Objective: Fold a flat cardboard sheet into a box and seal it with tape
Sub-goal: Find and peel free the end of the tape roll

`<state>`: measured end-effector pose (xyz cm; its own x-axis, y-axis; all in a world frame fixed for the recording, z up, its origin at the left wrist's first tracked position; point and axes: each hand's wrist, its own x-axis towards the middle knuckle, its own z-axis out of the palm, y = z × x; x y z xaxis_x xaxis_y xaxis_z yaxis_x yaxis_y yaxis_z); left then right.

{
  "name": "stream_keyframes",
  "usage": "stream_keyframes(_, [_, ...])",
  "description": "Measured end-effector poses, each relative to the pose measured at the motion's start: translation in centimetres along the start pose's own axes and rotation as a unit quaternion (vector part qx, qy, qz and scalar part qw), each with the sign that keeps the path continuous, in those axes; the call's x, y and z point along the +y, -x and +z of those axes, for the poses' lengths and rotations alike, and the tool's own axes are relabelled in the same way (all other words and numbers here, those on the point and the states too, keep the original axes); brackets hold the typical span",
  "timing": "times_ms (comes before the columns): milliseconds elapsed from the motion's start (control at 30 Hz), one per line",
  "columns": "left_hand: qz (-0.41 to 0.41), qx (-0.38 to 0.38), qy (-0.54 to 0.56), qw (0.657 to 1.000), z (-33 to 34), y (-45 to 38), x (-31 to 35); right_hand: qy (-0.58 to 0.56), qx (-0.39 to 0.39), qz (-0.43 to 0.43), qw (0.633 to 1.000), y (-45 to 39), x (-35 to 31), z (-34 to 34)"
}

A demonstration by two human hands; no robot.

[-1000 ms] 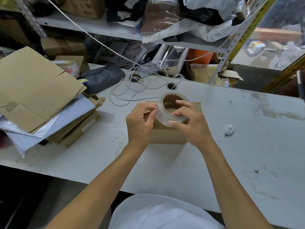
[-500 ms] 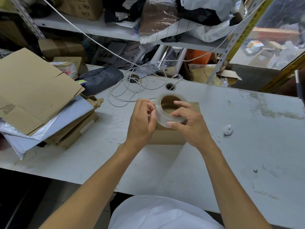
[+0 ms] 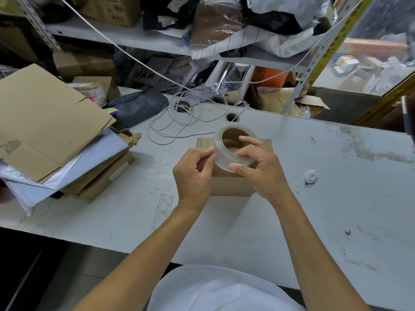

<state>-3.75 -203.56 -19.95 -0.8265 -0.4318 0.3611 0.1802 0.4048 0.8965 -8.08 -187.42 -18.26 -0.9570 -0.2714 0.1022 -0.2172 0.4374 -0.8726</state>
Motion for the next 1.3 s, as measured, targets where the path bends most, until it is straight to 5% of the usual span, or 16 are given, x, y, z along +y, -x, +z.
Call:
stream_keyframes(333, [-0.039, 0.022, 0.039, 0.998, 0.4, -0.6, 1.0, -0.020, 0.003, -0.017, 1.000, 0.1, -0.3, -0.1])
stream_keyframes(833, [0.064, -0.066, -0.043, 0.995, -2.1, -2.6, 0.5, 0.003, 0.005, -0.046, 0.999, -0.1, -1.7, -1.4])
stream_keyframes(1067, [-0.059, -0.068, 0.059, 0.994, -2.1, -2.9, 2.0, 0.048, 0.002, -0.086, 0.995, -0.6, -2.1, -1.3])
stream_keyframes(1300, [-0.032, -0.046, 0.028, 0.998, -1.8, -2.8, 2.6, 0.069, 0.007, -0.096, 0.993, -0.6, -2.3, -1.4])
